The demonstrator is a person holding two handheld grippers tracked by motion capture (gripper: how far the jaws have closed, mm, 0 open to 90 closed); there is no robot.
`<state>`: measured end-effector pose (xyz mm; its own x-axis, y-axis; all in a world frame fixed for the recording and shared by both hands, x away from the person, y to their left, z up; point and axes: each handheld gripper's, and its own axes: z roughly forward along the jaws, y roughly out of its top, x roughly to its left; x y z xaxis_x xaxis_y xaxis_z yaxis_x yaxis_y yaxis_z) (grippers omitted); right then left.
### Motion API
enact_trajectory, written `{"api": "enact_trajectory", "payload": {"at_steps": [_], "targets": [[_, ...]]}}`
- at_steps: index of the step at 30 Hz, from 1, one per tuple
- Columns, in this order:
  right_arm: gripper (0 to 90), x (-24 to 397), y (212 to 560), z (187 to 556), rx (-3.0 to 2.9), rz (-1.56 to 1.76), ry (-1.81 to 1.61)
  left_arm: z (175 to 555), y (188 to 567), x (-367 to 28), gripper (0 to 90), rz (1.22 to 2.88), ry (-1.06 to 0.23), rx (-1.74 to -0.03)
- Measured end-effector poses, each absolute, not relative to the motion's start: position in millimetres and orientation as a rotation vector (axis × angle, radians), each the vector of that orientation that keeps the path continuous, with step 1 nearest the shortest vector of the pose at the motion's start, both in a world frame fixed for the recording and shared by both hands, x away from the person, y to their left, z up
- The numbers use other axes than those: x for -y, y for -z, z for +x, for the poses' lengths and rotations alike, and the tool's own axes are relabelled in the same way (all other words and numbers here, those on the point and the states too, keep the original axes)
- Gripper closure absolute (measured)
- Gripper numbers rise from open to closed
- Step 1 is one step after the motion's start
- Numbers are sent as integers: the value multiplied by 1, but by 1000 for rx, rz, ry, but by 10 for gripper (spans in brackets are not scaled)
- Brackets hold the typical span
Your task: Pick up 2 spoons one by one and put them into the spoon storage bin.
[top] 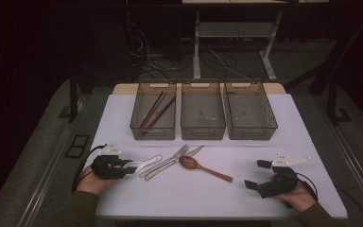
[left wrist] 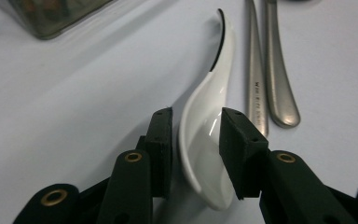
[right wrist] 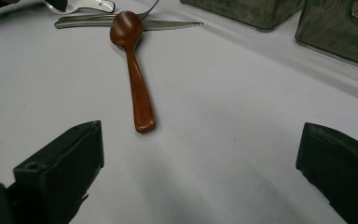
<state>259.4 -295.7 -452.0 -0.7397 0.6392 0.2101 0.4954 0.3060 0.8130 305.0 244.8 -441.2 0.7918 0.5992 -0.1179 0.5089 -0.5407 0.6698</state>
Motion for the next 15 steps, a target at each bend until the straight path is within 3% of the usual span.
{"api": "enact_trajectory", "payload": {"at_steps": [15], "targets": [[6,295,453,260,-2419,1053,-1410,303,434,-240,788,2301,-201,-799]]}}
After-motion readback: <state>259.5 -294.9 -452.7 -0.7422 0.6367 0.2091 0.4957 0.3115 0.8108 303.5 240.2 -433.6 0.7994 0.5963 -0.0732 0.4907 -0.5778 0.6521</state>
